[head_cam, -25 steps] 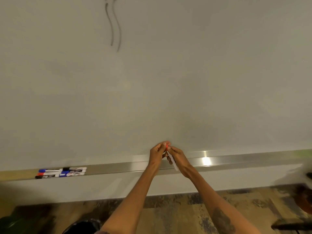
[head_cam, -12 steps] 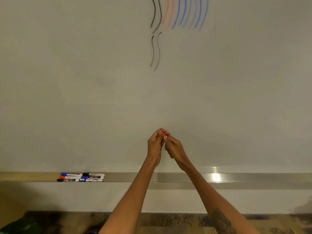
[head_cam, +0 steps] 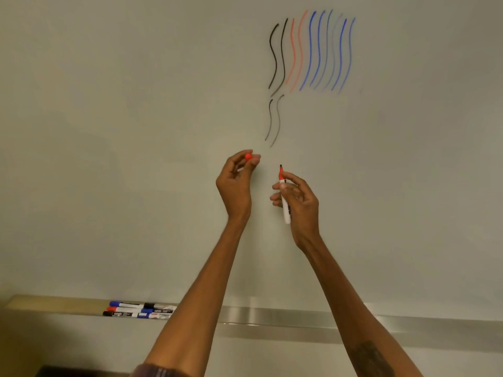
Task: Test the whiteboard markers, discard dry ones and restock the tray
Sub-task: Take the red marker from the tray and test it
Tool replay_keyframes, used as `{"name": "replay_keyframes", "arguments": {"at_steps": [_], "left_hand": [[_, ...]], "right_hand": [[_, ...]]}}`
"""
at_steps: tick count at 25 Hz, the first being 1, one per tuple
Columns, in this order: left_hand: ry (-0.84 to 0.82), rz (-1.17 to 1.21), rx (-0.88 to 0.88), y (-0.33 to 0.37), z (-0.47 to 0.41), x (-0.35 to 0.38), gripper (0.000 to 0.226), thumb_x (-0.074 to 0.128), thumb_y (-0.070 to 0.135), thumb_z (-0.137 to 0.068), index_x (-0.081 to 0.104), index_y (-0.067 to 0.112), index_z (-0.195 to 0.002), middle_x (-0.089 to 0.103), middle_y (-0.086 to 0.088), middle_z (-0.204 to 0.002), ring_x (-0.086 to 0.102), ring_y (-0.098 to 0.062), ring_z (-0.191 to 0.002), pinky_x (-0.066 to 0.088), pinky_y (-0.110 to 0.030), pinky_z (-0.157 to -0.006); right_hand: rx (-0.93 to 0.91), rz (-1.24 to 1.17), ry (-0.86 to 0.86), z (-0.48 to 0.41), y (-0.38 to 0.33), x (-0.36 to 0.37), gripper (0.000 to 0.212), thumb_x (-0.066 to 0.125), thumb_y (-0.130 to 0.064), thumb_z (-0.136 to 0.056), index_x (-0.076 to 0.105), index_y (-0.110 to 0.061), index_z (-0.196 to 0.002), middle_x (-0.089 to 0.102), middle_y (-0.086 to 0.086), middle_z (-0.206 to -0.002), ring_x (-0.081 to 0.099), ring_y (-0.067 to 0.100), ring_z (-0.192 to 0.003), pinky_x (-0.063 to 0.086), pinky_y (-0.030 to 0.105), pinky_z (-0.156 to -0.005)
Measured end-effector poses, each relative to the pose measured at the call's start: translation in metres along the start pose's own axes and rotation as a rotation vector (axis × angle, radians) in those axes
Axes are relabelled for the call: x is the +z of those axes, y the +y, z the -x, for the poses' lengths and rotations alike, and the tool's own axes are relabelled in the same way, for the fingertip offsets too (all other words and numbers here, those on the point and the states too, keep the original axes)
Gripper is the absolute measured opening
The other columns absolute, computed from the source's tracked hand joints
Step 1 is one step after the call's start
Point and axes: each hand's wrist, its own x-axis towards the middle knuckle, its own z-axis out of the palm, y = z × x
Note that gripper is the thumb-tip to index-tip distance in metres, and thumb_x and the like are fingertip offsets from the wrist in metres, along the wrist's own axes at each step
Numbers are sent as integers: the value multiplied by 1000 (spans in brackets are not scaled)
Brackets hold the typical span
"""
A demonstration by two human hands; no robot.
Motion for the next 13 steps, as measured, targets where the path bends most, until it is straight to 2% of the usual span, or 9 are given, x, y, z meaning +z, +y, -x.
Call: {"name": "replay_keyframes", "arguments": {"at_steps": [2,4,6,8,11,13], "left_hand": [[9,-33,101,14,-20,6,24,70,14,-90,72,10,-113,75,-2,-107,69,-13,-105,54,-28,-95],[5,-96,224,20,-40,12,30,67,22,-93,70,8,-120,72,-4,-117,64,-13,-117,48,-30,-106],[1,-201,335,18,-59,20,35,64,29,-95,68,12,-125,63,-6,-134,49,-20,-136,36,-27,-116],[-8,-264,382,18,-74,28,36,62,26,-96,65,12,-129,51,-5,-147,29,-17,-147,28,-24,-119],[-30,-340,512,17,-90,37,41,54,27,-100,59,6,-134,40,8,-151,16,3,-145,27,-43,-122],[-29,-387,557,10,-97,39,47,46,35,-102,53,8,-139,37,1,-153,14,-2,-146,30,-50,-119]], "right_hand": [[-25,-70,11,-13,-16,5,22,58,-9,-97,65,-2,-116,70,18,-103,70,31,-87,57,39,-81],[-31,-143,-15,-23,-29,7,25,52,-9,-100,65,-2,-120,70,19,-109,69,34,-100,56,42,-90],[-31,-205,-60,-31,-39,6,32,42,-10,-102,62,-5,-127,69,18,-117,65,35,-112,52,46,-99],[-57,-235,-89,-36,-45,4,34,41,-7,-102,58,-8,-131,68,13,-122,61,34,-118,49,47,-102],[-145,-181,-79,-43,-51,5,35,51,-9,-100,53,-10,-135,66,14,-125,62,31,-117,50,45,-98],[-179,-125,-43,-47,-55,7,32,51,-21,-101,56,-12,-131,67,14,-121,64,28,-107,52,43,-90]]}}
